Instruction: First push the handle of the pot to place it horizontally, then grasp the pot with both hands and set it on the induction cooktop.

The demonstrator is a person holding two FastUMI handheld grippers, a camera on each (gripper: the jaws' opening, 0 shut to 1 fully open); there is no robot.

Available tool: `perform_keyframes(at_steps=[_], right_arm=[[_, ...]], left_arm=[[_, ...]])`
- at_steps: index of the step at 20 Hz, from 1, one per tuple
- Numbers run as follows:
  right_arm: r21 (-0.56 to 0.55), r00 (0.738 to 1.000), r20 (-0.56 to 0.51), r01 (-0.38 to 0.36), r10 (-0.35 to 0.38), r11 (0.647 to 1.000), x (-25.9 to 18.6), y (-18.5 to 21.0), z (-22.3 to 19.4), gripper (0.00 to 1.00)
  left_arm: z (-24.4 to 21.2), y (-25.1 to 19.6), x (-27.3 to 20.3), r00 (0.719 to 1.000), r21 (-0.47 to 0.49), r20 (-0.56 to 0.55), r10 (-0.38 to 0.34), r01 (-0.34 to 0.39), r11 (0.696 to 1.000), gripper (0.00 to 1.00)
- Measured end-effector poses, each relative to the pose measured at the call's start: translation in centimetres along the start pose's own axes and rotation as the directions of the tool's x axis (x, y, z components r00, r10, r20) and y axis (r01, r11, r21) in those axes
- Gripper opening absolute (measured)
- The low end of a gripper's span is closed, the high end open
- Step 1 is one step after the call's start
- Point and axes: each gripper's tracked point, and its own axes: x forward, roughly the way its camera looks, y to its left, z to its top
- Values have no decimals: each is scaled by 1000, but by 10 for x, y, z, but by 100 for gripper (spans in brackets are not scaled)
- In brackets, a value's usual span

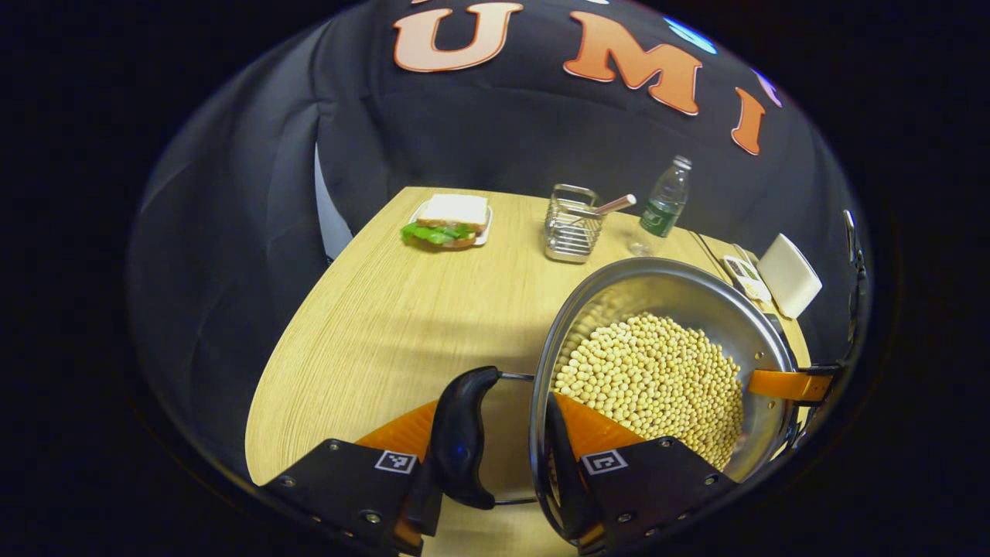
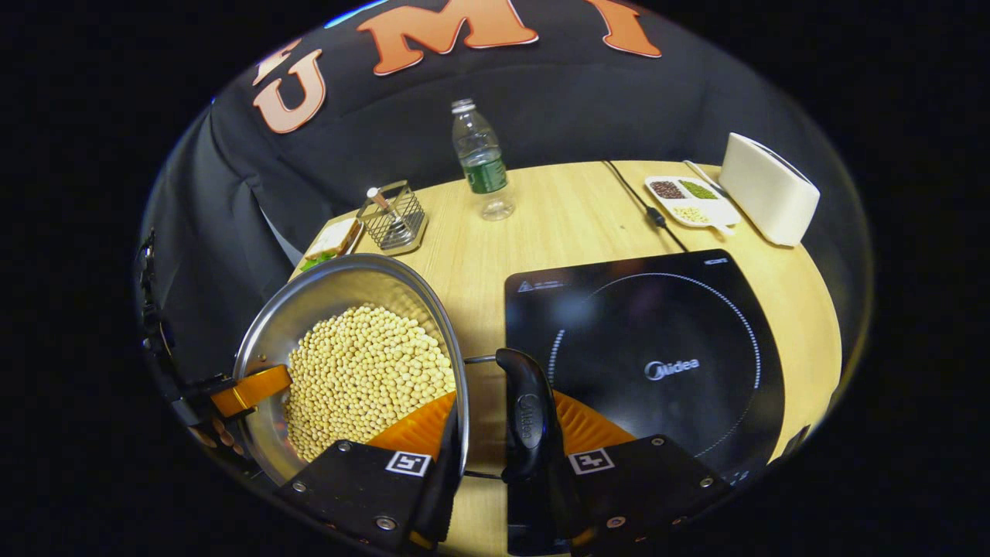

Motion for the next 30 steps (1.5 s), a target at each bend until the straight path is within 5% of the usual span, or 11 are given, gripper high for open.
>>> perform_keyframes(at_steps=[17,30], right_arm=[[138,997,45,49,-55,989,-48,-155,13,50],[148,992,85,78,-91,986,-47,-227,59,44]], left_arm=[[17,0,5,996,143,19,-84,80,986,62],[17,2,11,992,188,52,-116,104,977,61]])
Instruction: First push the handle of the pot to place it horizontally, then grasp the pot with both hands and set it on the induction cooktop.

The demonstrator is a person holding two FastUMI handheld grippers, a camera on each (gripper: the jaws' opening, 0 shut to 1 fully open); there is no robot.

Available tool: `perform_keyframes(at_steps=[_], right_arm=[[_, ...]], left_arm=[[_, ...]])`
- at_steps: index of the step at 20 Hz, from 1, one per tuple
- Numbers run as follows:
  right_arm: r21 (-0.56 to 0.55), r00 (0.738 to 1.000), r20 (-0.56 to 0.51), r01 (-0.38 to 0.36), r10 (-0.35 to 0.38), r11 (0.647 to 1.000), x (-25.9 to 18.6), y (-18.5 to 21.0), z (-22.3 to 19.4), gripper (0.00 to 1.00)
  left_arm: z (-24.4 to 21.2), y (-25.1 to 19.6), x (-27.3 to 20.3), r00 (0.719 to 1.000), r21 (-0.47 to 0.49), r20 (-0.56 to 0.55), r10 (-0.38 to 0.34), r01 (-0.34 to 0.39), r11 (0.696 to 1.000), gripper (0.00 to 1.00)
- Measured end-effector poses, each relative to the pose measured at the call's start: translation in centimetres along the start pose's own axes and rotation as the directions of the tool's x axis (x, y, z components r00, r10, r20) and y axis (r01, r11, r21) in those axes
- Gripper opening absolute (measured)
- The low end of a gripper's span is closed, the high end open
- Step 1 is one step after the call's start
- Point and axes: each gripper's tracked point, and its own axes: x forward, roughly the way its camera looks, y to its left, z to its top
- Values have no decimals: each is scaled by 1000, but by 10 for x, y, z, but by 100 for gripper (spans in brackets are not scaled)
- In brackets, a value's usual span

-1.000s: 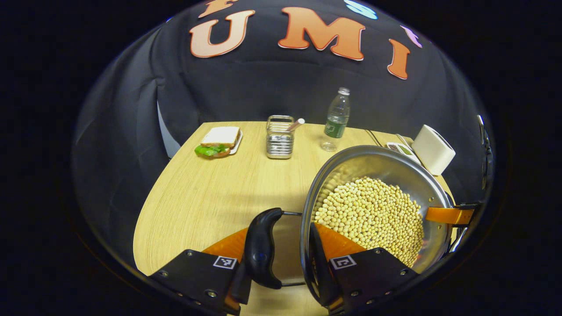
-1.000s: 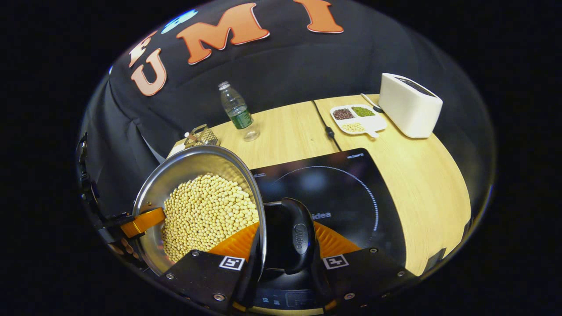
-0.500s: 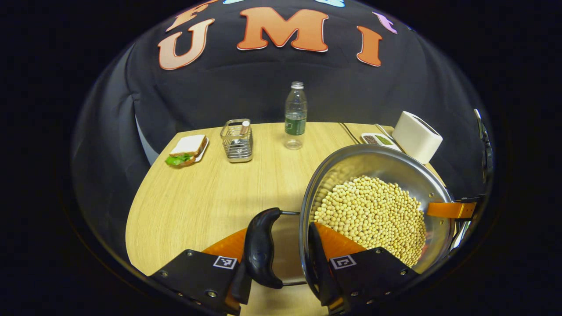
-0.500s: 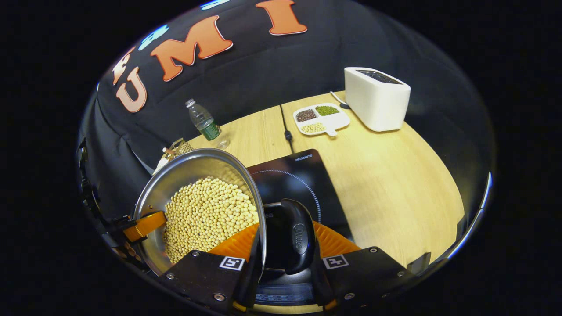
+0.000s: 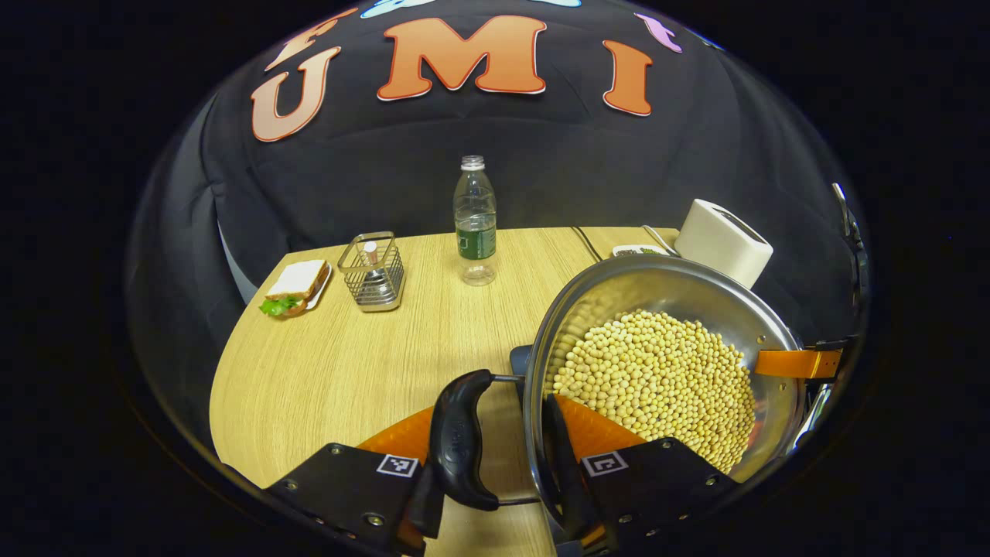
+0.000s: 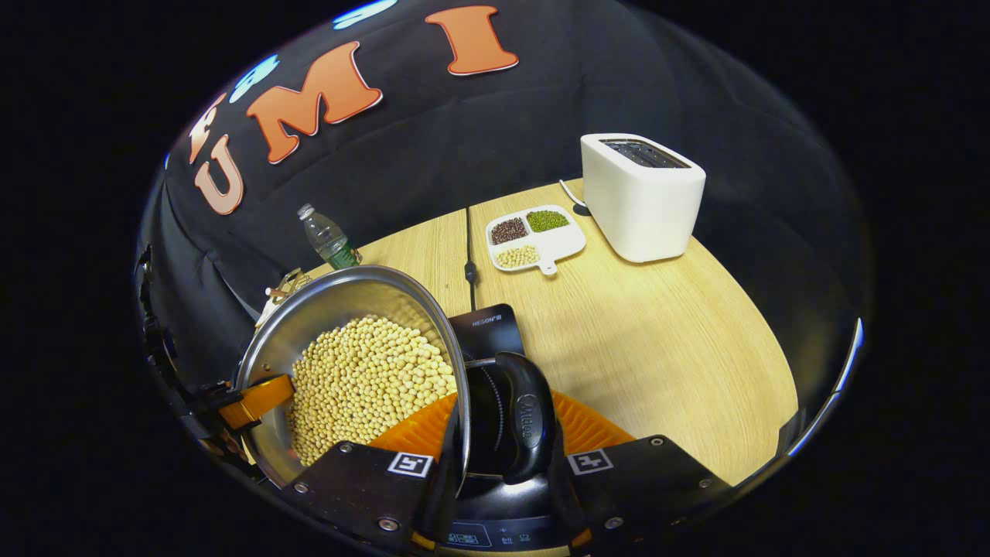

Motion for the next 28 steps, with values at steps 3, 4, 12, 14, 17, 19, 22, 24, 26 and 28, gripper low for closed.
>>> perform_keyframes(at_steps=[3,4,12,14,17,19,22,24,26,28], right_arm=[[-2,1000,-12,1,-1,1000,11,-2,7,49],[0,1000,-16,3,-3,1000,14,-3,8,49],[3,998,-63,25,-25,1000,38,-8,8,49],[4,997,-68,32,-32,999,40,-10,6,49],[0,997,-70,40,-40,999,44,-13,6,44],[-2,997,-68,42,-42,999,44,-12,7,49],[1,998,-54,42,-41,999,42,-15,9,49],[-7,998,-49,39,-39,999,49,-18,9,50],[-7,998,-48,34,-34,999,48,-18,9,53],[-19,998,-36,54,-54,998,50,-15,7,57]], left_arm=[[1,-1,-1,1000,4,-6,2,-2,1000,61],[1,0,-1,1000,6,-12,3,-3,1000,61],[0,-1,2,999,2,-53,-6,6,1000,61],[-3,-2,5,998,3,-58,-13,13,1000,61],[-2,-2,5,997,-7,-69,-19,18,1000,61],[-4,-1,5,998,-11,-63,-21,20,1000,57],[-15,-1,3,995,-39,-89,-35,32,999,58],[-13,0,-1,995,-47,-94,-42,37,998,60],[-17,-2,1,995,-53,-94,-46,41,998,66],[-18,-4,-1,994,-49,-103,-45,40,998,70]])
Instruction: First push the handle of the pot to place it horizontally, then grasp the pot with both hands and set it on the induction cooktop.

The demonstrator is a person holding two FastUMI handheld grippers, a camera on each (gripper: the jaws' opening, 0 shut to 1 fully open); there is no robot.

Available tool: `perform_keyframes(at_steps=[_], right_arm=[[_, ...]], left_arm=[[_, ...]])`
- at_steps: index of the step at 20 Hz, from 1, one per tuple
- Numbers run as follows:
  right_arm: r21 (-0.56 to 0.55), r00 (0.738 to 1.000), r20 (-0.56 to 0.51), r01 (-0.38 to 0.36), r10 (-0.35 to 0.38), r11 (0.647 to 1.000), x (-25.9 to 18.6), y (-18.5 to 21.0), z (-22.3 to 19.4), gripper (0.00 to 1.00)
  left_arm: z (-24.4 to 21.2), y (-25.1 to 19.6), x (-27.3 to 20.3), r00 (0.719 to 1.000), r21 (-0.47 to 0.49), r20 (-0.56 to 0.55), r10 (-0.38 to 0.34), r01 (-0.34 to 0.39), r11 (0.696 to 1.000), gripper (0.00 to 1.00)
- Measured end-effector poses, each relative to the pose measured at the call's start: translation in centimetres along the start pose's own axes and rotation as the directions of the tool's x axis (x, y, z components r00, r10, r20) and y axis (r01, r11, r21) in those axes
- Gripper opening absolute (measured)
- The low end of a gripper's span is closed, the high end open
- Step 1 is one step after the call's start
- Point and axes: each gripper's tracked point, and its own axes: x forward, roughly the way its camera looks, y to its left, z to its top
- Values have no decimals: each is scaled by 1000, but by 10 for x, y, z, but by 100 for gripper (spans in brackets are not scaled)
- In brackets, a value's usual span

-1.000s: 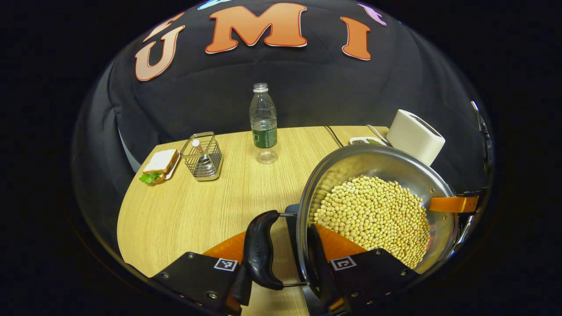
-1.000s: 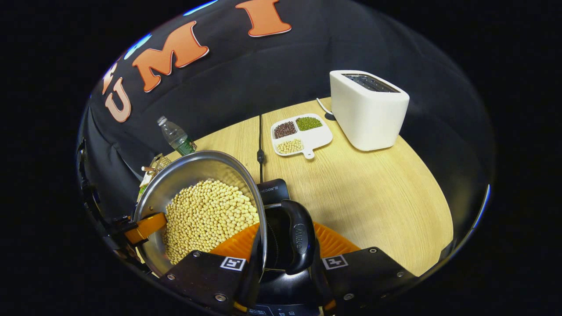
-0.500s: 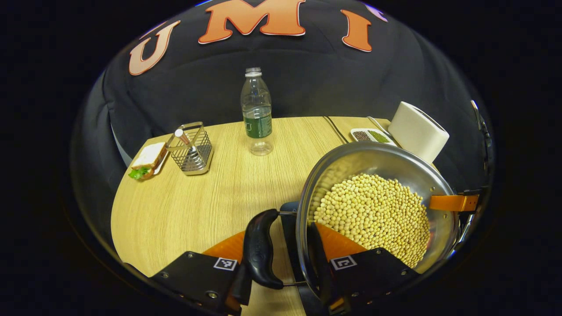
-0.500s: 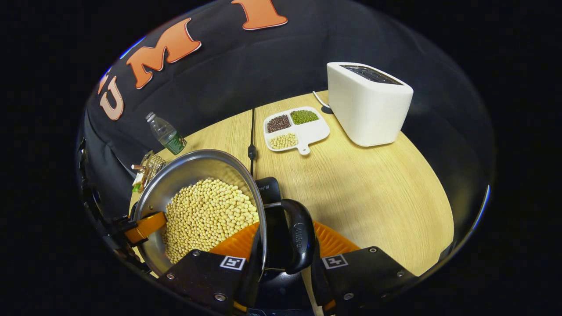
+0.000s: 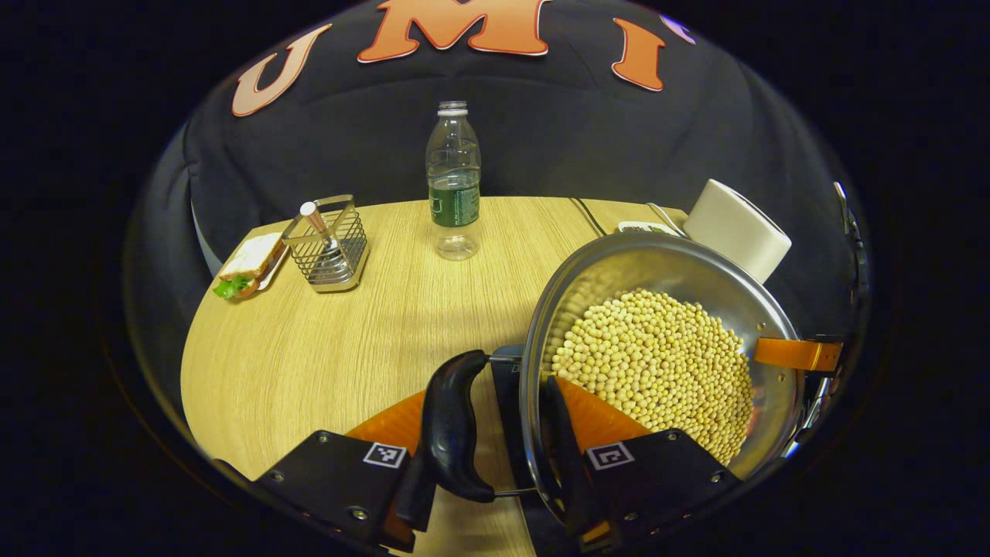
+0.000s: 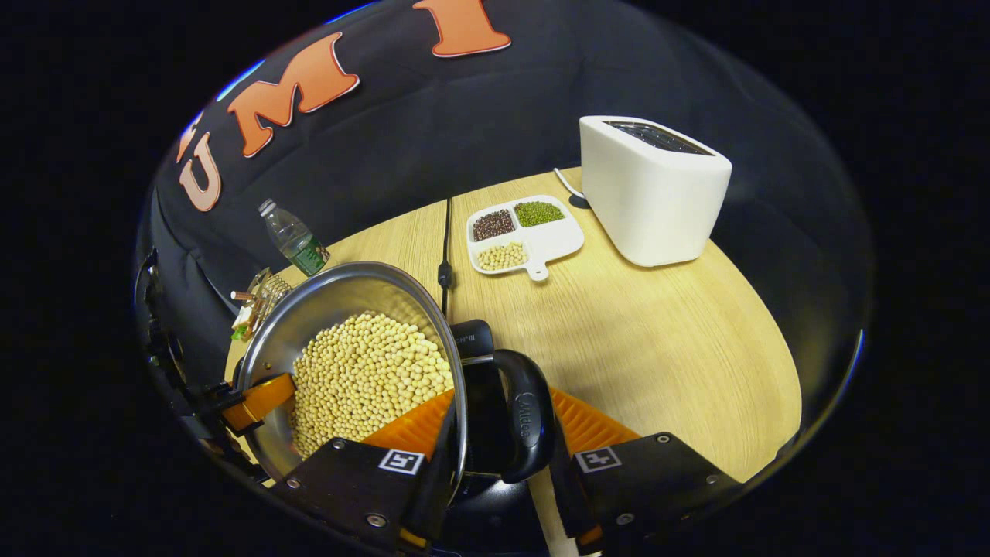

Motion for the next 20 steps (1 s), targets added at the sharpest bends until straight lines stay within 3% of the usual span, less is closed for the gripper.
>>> perform_keyframes(at_steps=[3,8,12,16,20], right_arm=[[6,999,0,44,-44,999,-4,-5,-2,64],[18,998,51,47,-48,999,-20,-8,7,81],[7,985,157,75,-75,997,-36,-15,31,85],[-19,948,306,101,-90,995,-75,-21,79,85],[-30,876,475,114,-86,993,-135,-24,136,85]], left_arm=[[0,0,-9,999,44,-11,30,-30,999,76],[16,1,-38,997,82,66,33,-38,996,72],[48,8,-74,985,125,165,46,-67,990,72],[109,32,-131,950,97,306,67,-101,990,72],[183,68,-210,877,6,465,120,-139,990,71]])
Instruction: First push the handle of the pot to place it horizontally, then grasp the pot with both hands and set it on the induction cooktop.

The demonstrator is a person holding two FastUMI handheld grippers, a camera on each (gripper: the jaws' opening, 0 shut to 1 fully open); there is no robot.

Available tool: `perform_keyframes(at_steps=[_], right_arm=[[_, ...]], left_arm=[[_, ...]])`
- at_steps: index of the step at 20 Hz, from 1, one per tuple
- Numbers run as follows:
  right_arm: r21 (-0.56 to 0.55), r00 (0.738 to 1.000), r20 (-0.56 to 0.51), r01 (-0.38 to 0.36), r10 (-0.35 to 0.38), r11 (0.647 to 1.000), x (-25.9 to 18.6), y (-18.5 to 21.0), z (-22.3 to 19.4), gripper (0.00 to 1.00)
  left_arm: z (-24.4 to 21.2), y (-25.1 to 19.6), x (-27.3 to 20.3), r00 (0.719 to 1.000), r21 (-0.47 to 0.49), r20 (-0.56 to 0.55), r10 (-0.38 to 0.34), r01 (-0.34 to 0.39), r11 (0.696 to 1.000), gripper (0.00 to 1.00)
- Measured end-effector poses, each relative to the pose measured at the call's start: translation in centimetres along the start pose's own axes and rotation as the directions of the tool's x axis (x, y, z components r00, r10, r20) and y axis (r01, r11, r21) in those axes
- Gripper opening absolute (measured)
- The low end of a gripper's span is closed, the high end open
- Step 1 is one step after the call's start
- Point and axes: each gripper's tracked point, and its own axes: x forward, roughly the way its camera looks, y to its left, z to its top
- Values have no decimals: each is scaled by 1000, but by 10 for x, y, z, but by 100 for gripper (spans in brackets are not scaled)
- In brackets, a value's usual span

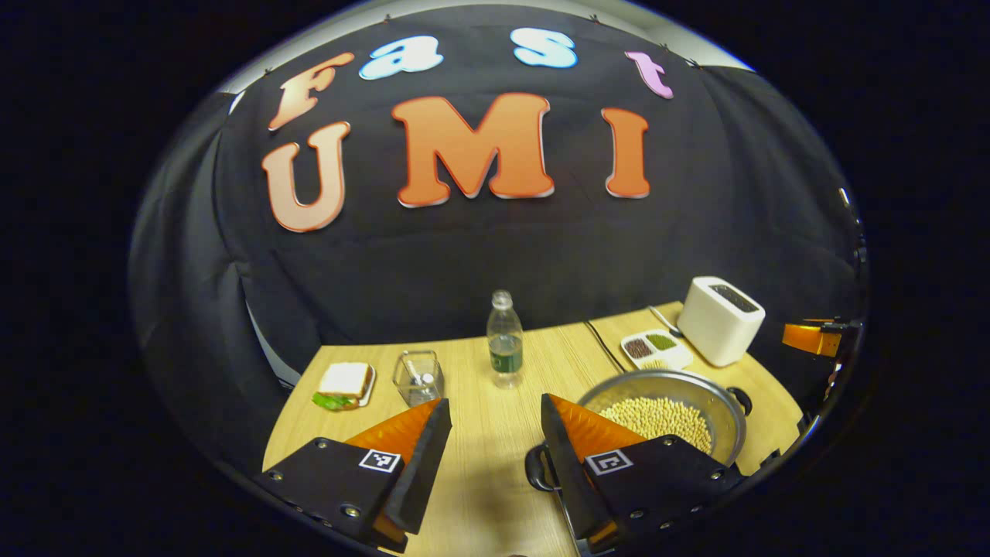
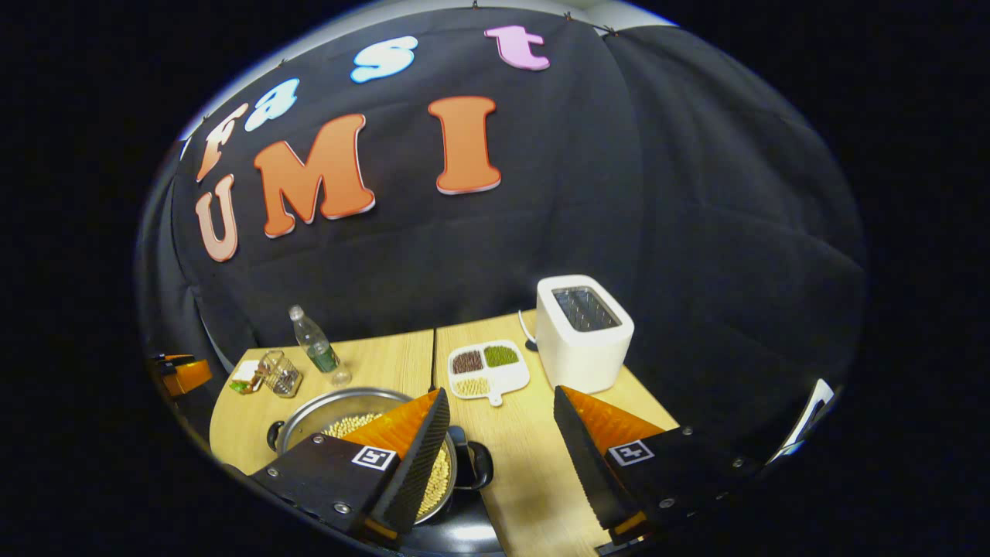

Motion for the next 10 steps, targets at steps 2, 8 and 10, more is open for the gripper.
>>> perform_keyframes(at_steps=[2,8,10], right_arm=[[-12,995,96,-2,3,1000,-13,-3,38,78],[-28,958,285,-28,35,999,-60,-8,129,89],[-34,943,331,-31,40,999,-74,-8,151,97]], left_arm=[[44,26,-14,995,-26,95,35,-33,999,71],[150,77,-76,946,-123,308,98,-62,990,85],[180,95,-103,919,-125,370,132,-91,988,85]])
